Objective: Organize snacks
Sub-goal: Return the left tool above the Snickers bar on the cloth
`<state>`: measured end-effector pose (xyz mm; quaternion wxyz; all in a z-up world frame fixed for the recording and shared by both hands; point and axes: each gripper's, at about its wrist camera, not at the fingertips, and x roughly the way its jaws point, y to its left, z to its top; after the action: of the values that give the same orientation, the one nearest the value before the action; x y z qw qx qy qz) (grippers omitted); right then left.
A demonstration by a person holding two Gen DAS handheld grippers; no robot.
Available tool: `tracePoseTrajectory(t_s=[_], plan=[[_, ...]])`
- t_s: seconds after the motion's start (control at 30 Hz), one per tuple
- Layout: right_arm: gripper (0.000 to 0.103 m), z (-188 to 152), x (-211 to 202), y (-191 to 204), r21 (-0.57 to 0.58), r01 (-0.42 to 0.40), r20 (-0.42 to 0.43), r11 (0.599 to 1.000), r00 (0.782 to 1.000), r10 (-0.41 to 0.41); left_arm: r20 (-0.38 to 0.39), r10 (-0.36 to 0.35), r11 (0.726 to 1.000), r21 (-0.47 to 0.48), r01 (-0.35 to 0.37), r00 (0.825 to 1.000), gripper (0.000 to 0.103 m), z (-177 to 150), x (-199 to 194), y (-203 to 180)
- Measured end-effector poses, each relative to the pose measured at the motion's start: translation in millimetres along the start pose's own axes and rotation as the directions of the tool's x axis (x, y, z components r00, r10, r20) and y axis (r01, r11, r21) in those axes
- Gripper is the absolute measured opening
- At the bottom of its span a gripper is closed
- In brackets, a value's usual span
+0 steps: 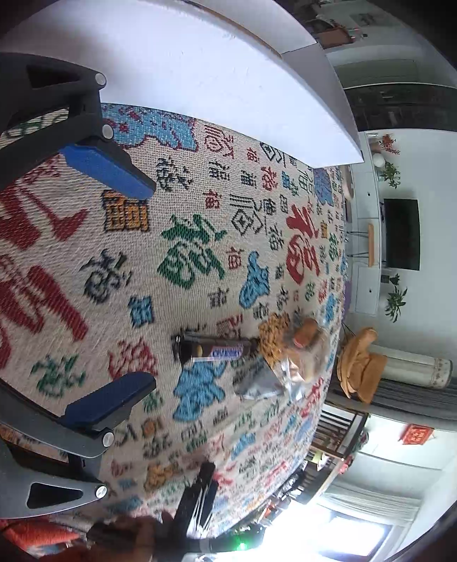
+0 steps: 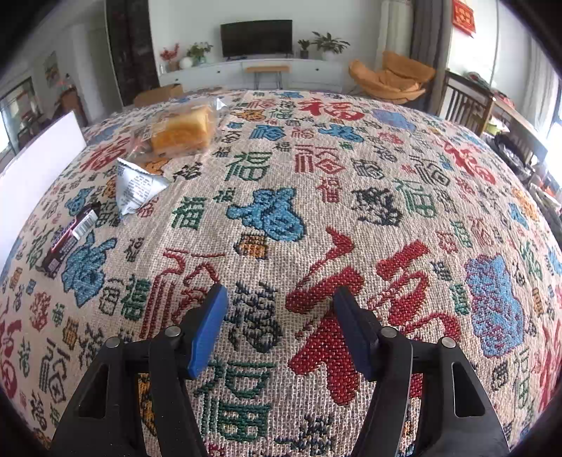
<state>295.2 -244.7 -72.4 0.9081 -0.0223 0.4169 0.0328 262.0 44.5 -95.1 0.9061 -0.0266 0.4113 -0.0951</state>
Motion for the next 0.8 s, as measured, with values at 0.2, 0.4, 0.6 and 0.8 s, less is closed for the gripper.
tracePoseTrajectory(t_s=[0.2,0.4,0.6,0.8], plan=[[0.077,-1,12,-1,0.019,0.020,-0.017,1.000,1.000,-0.020,-0.036,0.026,1.000,-0.003,-0.026,0.999,0.098,-5,27,14],[0.083,-3,14,-4,0.033,0.032,-0.022,0.999,0.999,-0.031,-0.038,-0.010,0.999,-0.040,0.009,0.999,0.098,-5,31,22],[0.084,-4,13,-5,0.034,0.036,-0.022,0.999,0.999,-0.035,-0.042,0.002,0.999,-0.033,-0.004,0.999,0.098,-6,32,20],[0.085,-3,15,-7,0.044,0.042,-0.024,0.998,0.999,-0.041,-0.048,0.014,1.000,-0.024,-0.015,0.999,0.099,-6,34,18]])
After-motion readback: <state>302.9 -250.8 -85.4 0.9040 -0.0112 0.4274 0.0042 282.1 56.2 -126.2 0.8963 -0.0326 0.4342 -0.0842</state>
